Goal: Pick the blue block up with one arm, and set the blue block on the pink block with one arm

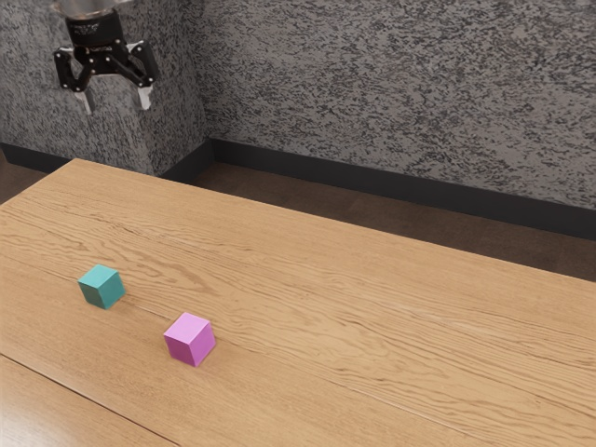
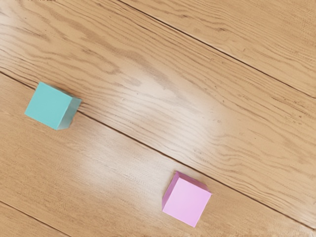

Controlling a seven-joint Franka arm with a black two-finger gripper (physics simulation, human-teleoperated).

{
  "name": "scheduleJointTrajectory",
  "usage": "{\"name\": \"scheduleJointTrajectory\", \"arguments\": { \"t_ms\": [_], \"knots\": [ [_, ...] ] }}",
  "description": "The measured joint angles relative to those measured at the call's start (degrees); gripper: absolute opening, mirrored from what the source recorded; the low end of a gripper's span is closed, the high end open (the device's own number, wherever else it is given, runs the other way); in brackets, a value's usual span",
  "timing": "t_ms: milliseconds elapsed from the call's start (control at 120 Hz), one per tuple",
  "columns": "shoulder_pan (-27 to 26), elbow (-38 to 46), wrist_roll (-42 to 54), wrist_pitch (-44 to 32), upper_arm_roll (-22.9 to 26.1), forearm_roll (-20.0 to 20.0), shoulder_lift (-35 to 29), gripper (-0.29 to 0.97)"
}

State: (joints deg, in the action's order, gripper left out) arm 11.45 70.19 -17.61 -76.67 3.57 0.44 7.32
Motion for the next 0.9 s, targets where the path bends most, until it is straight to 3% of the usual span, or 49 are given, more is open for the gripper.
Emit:
{"name": "scheduleJointTrajectory", "arguments": {
  "t_ms": [125, 217, 317, 467, 642, 733, 825, 900],
  "knots": [
    [0.19, -0.44, 0.83, -0.28, 0.31, -0.62, -0.34, 0.68],
    [1.89, -8.21, 1.27, 0.81, 2.60, -0.91, -5.81, 0.68],
    [2.12, -10.45, 1.73, 1.99, 5.12, -1.12, -9.10, 0.68],
    [-2.59, -10.75, 2.33, 4.09, 3.87, -1.02, -9.70, 0.68],
    [-0.84, -9.21, 2.76, 5.32, 3.54, -1.13, -8.61, 0.68],
    [1.29, -1.77, 2.70, 4.26, 3.80, -1.19, -10.24, 0.68],
    [1.19, 19.09, 2.61, 0.62, 5.60, -2.31, -22.78, 0.68],
    [0.40, 36.57, 2.34, -2.99, 6.43, -5.64, -32.33, 0.68]
  ]
}}
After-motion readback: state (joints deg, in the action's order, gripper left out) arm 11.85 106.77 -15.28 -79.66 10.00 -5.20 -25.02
